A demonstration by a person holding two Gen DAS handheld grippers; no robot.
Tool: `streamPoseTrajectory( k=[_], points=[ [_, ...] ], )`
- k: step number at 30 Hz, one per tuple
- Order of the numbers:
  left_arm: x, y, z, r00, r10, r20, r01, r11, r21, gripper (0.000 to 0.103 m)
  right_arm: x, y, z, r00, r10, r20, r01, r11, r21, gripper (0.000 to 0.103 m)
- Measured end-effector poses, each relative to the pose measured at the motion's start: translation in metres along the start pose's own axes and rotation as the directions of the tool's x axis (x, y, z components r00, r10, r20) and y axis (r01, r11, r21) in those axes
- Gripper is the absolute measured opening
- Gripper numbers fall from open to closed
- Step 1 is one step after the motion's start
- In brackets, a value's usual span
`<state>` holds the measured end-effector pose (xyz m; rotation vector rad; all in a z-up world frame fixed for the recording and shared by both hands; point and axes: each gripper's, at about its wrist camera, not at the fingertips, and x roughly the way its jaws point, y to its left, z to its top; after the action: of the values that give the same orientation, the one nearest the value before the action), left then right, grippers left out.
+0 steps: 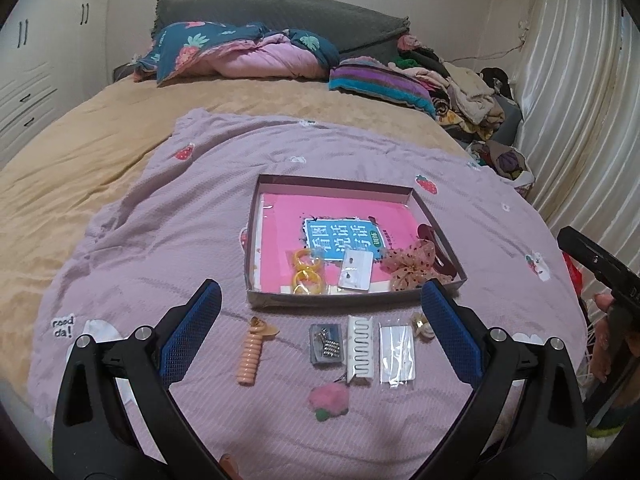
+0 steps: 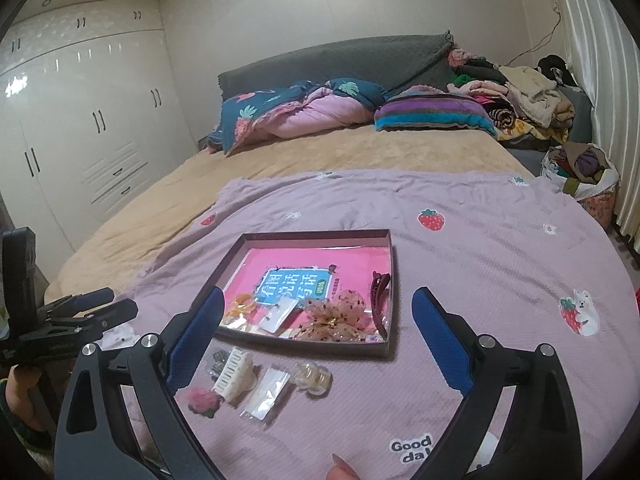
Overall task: Organize jewelry
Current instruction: 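Lift both open grippers away from the tray toward the remaining jewelry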
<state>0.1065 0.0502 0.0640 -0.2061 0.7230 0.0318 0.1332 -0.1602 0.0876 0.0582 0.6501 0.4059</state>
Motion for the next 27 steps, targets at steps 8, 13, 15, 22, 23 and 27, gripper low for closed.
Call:
streamPoseTrajectory(
  k=[8,13,15,22,23,27],
  points=[
    [-0.008,0.016,-0.012,1.000,0.009,0.001,-0.009,1.000,-0.022,0.094,-0.003,0.017,-0.015,0.999,0.014,-0.029,-0.015,0.999,-0.030,0.094],
    [-0.009,0.026,-0.021,1.000,0.021,-0.011,-0.021,0.999,-0.033,0.093,0.001,0.028,-0.025,0.998,0.025,-0.057,-0.028,0.999,-0.042,0.094],
    [-0.009,0.031,-0.025,1.000,0.023,-0.017,-0.024,0.999,-0.040,0.094,0.003,0.031,-0.030,0.997,0.032,-0.069,-0.036,0.998,-0.046,0.094],
    [-0.008,0.039,-0.040,0.998,0.039,-0.038,-0.041,0.999,-0.036,0.093,0.013,0.044,-0.046,0.991,0.061,-0.123,-0.068,0.996,-0.059,0.094],
    [-0.008,0.039,-0.042,0.998,0.040,-0.041,-0.041,0.999,-0.032,0.094,0.014,0.045,-0.048,0.990,0.064,-0.128,-0.072,0.996,-0.060,0.094],
    [-0.005,0.037,-0.051,0.997,0.044,-0.059,-0.045,0.999,-0.012,0.094,0.017,0.050,-0.056,0.987,0.067,-0.148,-0.078,0.994,-0.072,0.094]
  ],
)
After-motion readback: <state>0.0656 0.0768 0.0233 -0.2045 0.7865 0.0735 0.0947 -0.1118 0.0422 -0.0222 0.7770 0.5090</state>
